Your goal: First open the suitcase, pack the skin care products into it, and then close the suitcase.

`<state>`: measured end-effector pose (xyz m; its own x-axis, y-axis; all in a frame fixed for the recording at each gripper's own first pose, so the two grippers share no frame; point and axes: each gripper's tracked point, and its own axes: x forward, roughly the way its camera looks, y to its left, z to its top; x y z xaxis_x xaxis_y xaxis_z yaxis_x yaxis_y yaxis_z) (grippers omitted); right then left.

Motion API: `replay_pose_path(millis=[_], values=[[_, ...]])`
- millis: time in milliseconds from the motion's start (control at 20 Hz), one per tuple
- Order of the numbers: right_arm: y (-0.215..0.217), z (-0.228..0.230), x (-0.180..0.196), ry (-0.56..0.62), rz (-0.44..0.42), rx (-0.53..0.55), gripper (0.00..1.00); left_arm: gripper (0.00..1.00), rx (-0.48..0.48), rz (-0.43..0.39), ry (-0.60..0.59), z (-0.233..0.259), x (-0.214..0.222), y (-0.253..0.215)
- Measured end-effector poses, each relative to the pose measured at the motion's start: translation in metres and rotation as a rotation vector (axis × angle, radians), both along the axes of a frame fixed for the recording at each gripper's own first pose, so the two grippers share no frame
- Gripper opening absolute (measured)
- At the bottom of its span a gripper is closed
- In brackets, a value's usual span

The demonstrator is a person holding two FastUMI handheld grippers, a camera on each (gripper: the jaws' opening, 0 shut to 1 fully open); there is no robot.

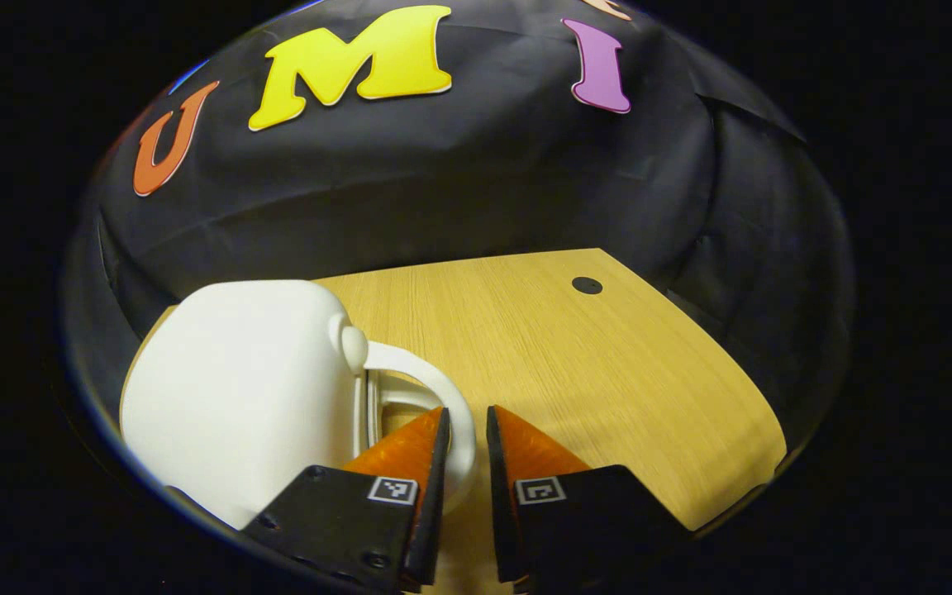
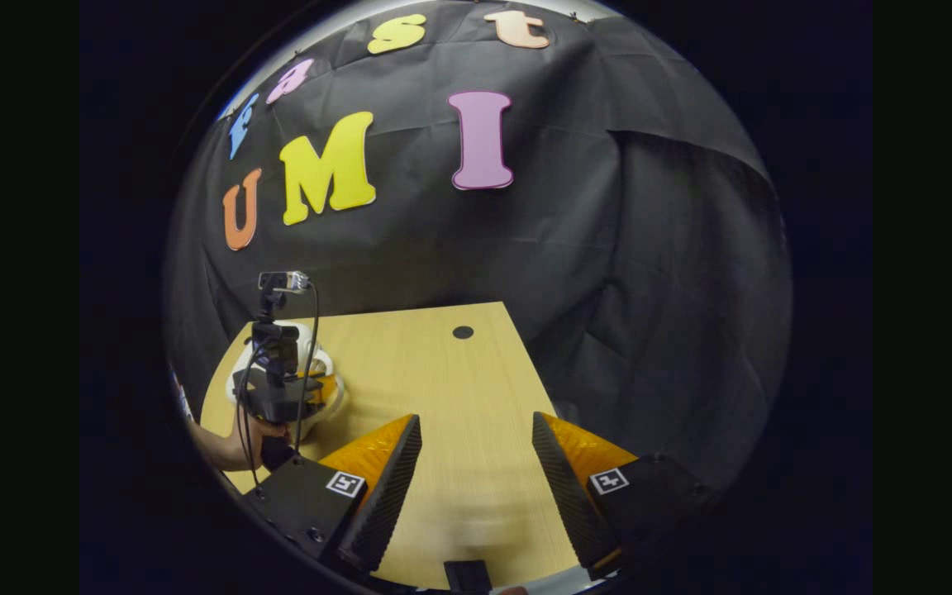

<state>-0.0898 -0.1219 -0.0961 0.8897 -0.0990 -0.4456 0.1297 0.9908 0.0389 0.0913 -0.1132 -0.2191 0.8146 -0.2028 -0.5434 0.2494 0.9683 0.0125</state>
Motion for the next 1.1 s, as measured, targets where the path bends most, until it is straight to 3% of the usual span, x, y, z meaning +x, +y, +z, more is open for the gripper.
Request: replay_pose_path(millis=[50, 200, 350, 600, 850, 1100], values=[[0.004, 0.001, 0.004, -0.006, 0.009, 0.002, 0.8, 0.29, -0.019, -0.019, -0.002, 0.004, -0.005, -0.008], [0.022, 0.01, 0.017, -0.028, 0.061, -0.001, 0.8, 1.0, -0.025, -0.057, -0.033, 0.031, -0.027, -0.025], [0.047, 0.025, 0.034, -0.078, 0.121, -0.006, 0.8, 1.0, -0.065, -0.04, -0.09, 0.071, -0.043, -0.016], [0.099, 0.081, 0.07, -0.234, 0.222, -0.01, 0.8, 1.0, -0.053, 0.07, -0.348, 0.19, -0.038, 0.049], [0.141, 0.152, 0.092, -0.452, 0.214, -0.02, 0.8, 1.0, -0.07, 0.184, -0.601, 0.303, -0.05, 0.107], [0.167, 0.179, 0.091, -0.561, 0.205, -0.051, 0.8, 0.99, -0.093, 0.238, -0.642, 0.32, -0.07, 0.126]])
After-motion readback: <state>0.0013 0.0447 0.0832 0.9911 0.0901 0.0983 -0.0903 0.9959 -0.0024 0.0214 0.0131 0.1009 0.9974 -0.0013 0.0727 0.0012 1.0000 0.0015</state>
